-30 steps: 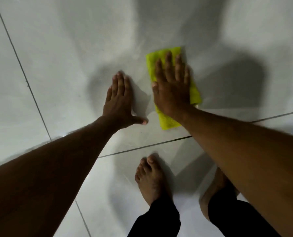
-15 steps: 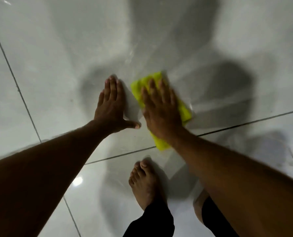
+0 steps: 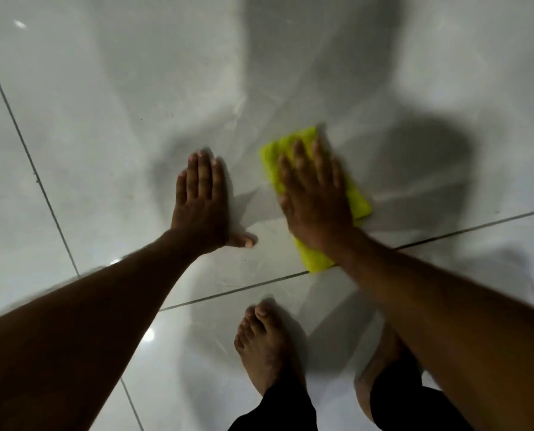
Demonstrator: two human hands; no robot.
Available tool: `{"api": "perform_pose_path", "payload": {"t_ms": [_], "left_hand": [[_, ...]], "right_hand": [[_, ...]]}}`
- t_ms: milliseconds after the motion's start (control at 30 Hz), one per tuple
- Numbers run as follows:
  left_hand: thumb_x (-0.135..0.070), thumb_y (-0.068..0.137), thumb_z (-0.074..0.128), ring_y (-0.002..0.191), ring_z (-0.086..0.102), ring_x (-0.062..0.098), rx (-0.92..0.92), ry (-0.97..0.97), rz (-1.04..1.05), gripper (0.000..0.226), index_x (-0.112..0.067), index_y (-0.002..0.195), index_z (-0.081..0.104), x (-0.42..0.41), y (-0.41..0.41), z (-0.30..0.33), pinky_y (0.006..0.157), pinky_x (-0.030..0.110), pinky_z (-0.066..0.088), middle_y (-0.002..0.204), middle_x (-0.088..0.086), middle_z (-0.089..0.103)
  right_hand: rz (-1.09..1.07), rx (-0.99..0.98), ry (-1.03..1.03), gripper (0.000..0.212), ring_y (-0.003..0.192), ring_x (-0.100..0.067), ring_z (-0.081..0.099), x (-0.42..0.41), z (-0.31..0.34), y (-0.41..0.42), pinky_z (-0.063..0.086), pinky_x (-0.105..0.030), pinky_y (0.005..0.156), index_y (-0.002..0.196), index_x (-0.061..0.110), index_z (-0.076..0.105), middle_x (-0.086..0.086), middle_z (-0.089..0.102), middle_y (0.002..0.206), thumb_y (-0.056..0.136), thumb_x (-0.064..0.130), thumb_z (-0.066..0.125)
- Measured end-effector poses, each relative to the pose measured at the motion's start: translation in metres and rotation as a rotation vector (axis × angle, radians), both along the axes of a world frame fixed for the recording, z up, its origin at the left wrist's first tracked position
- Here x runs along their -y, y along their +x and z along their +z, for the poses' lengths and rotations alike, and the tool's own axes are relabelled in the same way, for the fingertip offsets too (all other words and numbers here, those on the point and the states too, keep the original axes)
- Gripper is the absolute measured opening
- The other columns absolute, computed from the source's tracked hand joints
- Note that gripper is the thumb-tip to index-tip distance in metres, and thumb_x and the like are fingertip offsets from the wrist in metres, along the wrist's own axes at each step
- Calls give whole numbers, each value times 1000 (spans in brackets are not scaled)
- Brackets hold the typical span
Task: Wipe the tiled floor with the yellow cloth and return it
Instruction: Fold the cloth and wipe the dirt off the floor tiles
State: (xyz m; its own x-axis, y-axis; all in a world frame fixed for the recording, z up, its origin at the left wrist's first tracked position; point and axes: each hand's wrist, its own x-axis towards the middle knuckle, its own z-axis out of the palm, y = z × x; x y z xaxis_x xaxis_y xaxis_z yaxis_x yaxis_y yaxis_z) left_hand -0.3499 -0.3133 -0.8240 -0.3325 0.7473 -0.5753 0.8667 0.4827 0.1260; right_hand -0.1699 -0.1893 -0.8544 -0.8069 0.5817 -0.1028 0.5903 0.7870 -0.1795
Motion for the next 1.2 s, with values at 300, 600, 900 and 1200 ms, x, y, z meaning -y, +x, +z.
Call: {"api": "perform_pose_path", "payload": {"t_ms": [300, 600, 900, 1200], "left_hand": [[-106, 34, 29, 146, -21, 41, 5, -21, 4, 163, 0, 149, -17, -3, -2, 1, 118, 53, -10, 156, 31, -20], [-105, 20, 42, 139, -39, 35, -4, -137, 12, 174, -6, 141, -36, -9, -1, 5, 113, 47, -21, 150, 21, -39], [-107, 14, 38, 143, -32, 36, -44, -120, 4, 180, -3, 147, -25, -7, 1, -3, 111, 42, -27, 151, 21, -36], [-94, 23, 62, 143, -29, 40, -105, -234, -30, 179, 1, 143, -31, -18, 7, 21, 118, 53, -7, 154, 27, -31]], "right_hand": [[-83, 65, 109, 64, 150, -42, 19, -113, 1, 70, 22, -56, 119, 158, 25, 10, -14, 21, 164, 100, 38, 34], [426, 10, -41, 64, 153, -35, 14, 13, 9, 77, 19, -56, 121, 156, 24, 22, -7, 20, 165, 98, 39, 44], [-286, 21, 9, 61, 150, -42, 17, -60, 5, 23, 17, -57, 119, 157, 21, 21, -14, 21, 164, 101, 44, 30], [892, 126, -4, 67, 153, -30, 12, -79, 4, 100, 18, -53, 123, 156, 30, 19, -1, 15, 166, 96, 47, 42]]}}
